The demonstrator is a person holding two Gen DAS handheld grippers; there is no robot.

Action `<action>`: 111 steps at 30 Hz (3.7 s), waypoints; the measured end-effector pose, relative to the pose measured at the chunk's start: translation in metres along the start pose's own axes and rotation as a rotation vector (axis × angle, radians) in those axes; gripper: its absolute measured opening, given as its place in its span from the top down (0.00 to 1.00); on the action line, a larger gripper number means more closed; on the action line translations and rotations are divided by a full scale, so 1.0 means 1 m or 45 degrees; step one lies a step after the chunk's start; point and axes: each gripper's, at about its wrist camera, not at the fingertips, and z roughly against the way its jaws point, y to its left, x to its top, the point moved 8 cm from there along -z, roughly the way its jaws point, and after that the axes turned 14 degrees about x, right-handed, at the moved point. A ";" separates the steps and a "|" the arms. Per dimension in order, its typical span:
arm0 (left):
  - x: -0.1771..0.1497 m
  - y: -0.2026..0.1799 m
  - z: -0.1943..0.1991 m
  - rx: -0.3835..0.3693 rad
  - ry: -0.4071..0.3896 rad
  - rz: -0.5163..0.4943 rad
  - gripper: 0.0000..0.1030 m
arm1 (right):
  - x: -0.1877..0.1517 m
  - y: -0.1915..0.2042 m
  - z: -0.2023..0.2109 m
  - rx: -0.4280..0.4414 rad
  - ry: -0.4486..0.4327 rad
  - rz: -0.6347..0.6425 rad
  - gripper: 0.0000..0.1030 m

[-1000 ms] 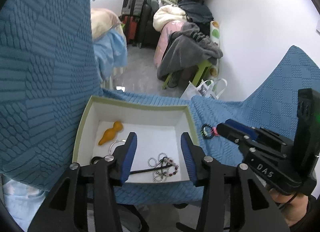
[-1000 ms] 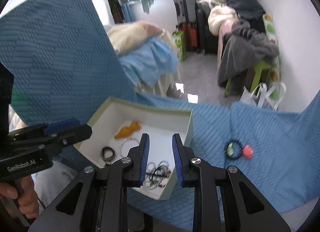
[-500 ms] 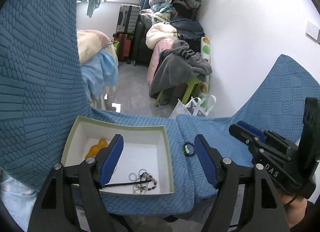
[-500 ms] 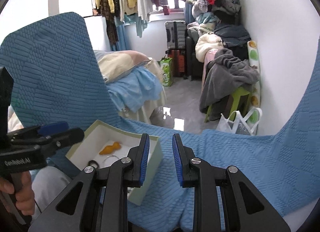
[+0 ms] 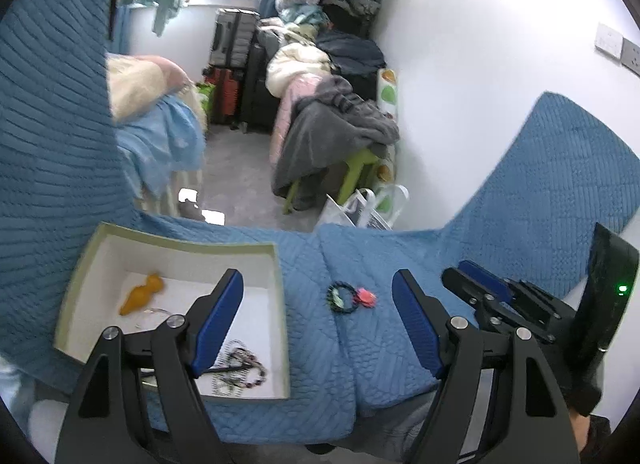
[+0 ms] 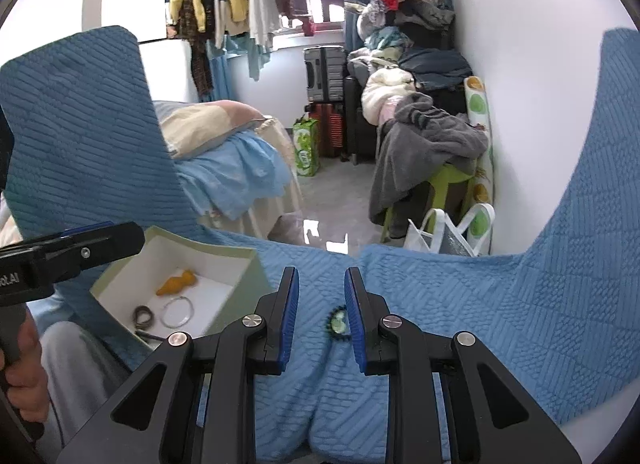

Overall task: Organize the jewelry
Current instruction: 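Move both open grippers from the box to the black coil tie and pink clip, then grasp the black coil hair tie with the left gripper while the right grasps the pink hat-shaped clip, then carry the coil hair tie with the left gripper while the right carries the pink clip over the box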

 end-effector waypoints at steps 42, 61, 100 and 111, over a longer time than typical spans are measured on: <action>-0.092 -0.076 -0.175 -0.020 0.399 -0.051 0.54 | -0.096 -0.113 -0.153 0.165 0.444 -0.194 0.79; -0.090 -0.099 -0.213 0.113 0.311 -0.272 0.49 | -0.083 -0.160 -0.125 0.077 0.297 -0.371 0.79; -0.052 -0.060 -0.105 -0.038 0.243 -0.064 0.92 | -0.078 -0.094 -0.065 -0.024 0.258 -0.287 0.79; -0.007 -0.039 -0.039 -0.070 0.161 -0.062 0.92 | -0.019 -0.062 -0.021 -0.053 0.150 -0.255 0.79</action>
